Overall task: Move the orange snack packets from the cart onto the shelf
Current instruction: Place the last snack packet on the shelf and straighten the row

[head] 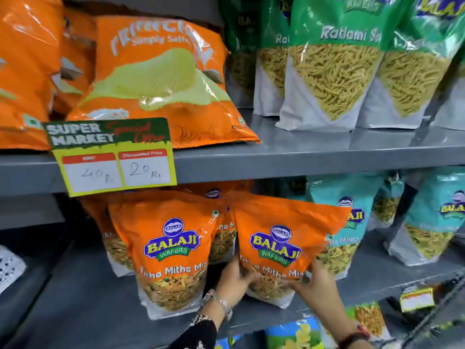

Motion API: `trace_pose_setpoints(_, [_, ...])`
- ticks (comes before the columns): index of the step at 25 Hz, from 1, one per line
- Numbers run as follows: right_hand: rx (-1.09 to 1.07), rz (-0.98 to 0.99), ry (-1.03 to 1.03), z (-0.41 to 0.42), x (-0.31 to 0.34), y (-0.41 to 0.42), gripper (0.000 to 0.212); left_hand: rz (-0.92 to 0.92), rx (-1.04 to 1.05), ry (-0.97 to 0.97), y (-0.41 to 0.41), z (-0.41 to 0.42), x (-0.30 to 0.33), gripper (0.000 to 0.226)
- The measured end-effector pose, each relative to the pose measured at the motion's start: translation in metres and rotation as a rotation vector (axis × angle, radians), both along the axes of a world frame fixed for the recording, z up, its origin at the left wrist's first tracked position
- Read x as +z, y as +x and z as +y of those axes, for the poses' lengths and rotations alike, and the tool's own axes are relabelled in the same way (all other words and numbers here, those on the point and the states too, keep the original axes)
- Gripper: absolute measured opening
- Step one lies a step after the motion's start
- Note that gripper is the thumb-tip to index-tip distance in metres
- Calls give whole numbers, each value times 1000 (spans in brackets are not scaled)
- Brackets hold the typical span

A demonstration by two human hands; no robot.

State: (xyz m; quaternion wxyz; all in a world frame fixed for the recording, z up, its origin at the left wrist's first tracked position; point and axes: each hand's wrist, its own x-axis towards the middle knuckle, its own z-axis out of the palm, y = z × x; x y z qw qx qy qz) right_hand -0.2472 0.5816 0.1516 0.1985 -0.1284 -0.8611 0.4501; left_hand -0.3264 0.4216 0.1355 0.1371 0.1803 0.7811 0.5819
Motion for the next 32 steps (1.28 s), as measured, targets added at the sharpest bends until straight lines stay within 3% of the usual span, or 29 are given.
trace_pose_setpoints(7, [-70,40,-98,-1,-15,-7,60,-48,-57,52,-21,14,-8,69])
trace_pose_setpoints(10, [-147,55,-122,-8,-22,2,75,-16,8,41,-12,7,-11,78])
trace_pose_setpoints(12, [-253,99,-94,-17,-26,12,79,13,41,31,0,-2,-12,75])
trace_pose_setpoints(14, [-306,247,-45,-37,-27,23,67,59,67,23,15,-20,-12,60])
trace_pose_setpoints(17, [-139,380,-127,-89,-22,36,51,156,147,51,38,-67,-9,37])
trace_pose_setpoints(19, [53,352,-205,-129,-19,39,19,170,259,71,49,-109,-6,30])
trace_pose_setpoints(20, [161,326,-224,-153,-16,39,16,173,347,80,53,-135,-4,26])
trace_pose_setpoints(23, [417,238,-283,-217,-8,29,17,186,625,139,52,-202,-2,20])
trace_pose_setpoints(26, [560,82,-492,-271,-2,-2,36,124,760,250,28,-238,4,21])
trace_pose_setpoints(28, [566,39,-574,-301,1,-32,53,41,803,379,2,-249,9,25])
trace_pose_setpoints(30, [474,43,-628,-320,2,-65,61,-9,814,383,-24,-254,13,35])
trace_pose_setpoints(32, [353,104,-701,-332,0,-99,48,-16,763,319,-50,-254,11,47])
